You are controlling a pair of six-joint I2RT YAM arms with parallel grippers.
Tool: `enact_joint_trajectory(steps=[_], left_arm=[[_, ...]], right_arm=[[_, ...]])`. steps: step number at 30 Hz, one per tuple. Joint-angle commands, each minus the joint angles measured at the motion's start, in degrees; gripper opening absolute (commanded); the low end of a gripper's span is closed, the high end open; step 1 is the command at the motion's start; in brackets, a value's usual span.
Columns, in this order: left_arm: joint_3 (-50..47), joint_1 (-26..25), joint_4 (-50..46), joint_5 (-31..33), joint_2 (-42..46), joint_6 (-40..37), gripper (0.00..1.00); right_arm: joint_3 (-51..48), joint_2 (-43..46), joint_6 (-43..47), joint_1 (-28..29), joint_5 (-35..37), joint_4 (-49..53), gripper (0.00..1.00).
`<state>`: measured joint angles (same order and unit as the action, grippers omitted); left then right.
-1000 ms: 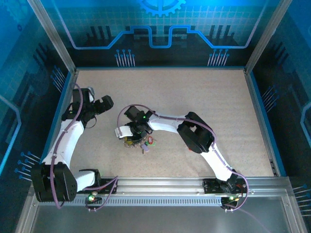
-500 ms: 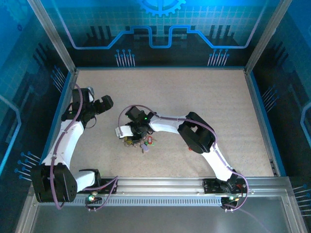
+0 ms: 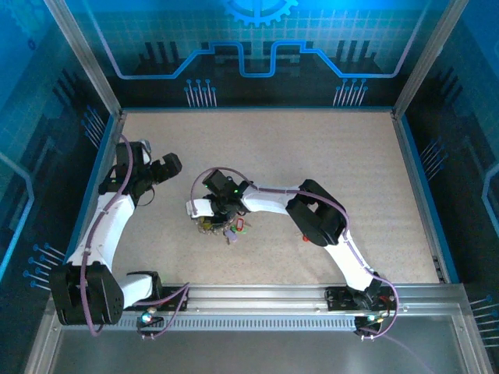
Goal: Put the keys on the keyring
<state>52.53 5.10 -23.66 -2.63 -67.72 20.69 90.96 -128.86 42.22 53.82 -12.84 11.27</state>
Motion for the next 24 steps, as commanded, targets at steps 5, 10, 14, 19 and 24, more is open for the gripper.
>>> enact_joint_trajectory(steps=[5,10,14,19,24], left_arm=[[-1.0,0.6,1.1,0.3,1.5,0.2,0.99],[-0.2,0.6,0.1,-0.2,0.9,0.2,0.99],[-0.8,0.6,1.1,0.1,1.1,0.2,0.99],[-0.8,0.7,0.8,0.6,1.5,0.0,0.99],[-0.3,0.6,0.1,0.3,1.4,0.1,0.99]], right_arm=[[0.4,1.1,-1.4,-0.5,-1.1,0.6,0.13],[-0.1,1.2,-1.7,-0.5,-3.2,-0.3,0.13],[1.0,0.5,-1.7,-0.3,-3.1,0.9,0.14],[2.6,-0.5,-1.1,-0.1,-2.7,2.6,0.13],[0.9,0.3,-1.8,0.0,-1.8,-0.5,0.09]])
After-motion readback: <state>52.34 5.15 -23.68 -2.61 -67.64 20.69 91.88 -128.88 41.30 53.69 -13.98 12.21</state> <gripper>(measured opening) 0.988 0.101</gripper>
